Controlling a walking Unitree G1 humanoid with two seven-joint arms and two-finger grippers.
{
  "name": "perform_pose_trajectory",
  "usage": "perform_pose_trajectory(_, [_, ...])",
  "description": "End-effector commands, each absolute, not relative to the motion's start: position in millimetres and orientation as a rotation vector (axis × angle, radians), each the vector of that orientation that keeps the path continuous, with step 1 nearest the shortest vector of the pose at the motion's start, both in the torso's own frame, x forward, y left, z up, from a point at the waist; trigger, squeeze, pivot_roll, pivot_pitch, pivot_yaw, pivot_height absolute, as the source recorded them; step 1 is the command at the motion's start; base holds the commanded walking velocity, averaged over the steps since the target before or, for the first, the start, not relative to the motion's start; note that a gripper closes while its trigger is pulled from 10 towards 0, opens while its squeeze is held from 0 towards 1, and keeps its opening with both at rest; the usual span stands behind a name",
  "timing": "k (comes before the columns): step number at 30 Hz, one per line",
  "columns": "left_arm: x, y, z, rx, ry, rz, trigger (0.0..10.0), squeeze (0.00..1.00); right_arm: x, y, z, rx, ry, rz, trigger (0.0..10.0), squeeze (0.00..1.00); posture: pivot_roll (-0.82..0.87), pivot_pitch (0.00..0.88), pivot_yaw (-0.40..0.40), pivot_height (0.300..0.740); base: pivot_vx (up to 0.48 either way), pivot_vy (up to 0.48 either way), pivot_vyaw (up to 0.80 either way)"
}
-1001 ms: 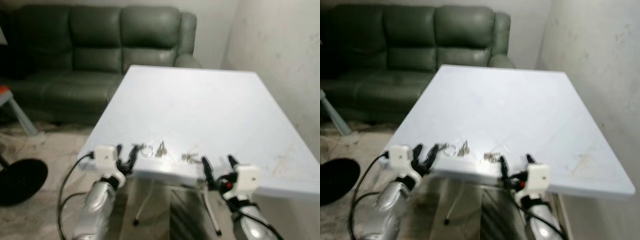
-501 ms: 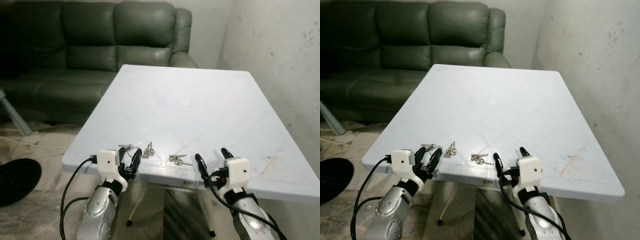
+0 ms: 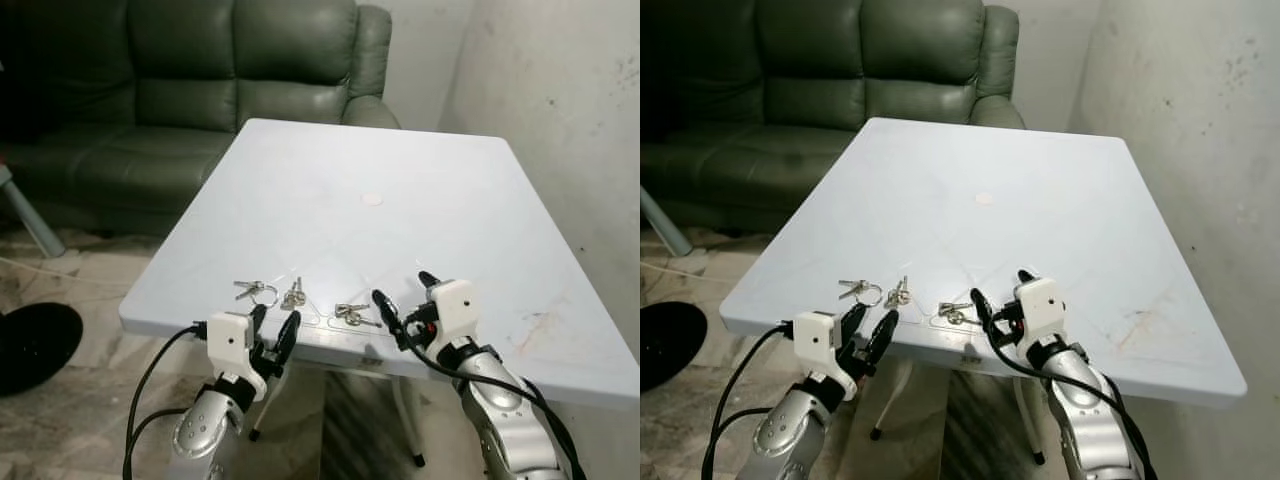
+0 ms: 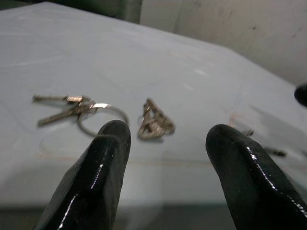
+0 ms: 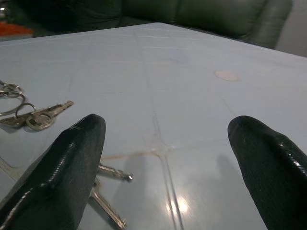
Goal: Hang keys on a hook
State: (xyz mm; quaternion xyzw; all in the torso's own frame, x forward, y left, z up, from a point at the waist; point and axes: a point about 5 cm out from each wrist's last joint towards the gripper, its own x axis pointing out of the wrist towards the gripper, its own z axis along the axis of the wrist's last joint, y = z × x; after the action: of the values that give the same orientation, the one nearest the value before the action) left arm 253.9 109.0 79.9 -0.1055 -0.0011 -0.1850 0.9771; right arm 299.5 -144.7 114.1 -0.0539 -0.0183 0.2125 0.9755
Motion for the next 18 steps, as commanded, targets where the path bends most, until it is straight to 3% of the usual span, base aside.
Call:
perform_pose_trajectory(1, [248.8, 104.6, 83.3, -0.197, -0.004, -0.388, 10.0, 0.0, 302.0, -142.5, 112.5, -0.101, 0.0, 0.472, 10.0, 0.0, 0.06, 0.124, -0.047, 0.74, 0.0, 0.0, 0.0])
perform_pose_trajectory(18, [227.9, 100.3, 85.4, -0.203, 0.031, -0.383, 10.0, 0.0, 303.1, -126.5, 111.0, -0.115, 0.109, 0.675, 10.0, 0.0, 0.08, 0.173, -0.07, 0.74, 0.0, 0.0, 0.0])
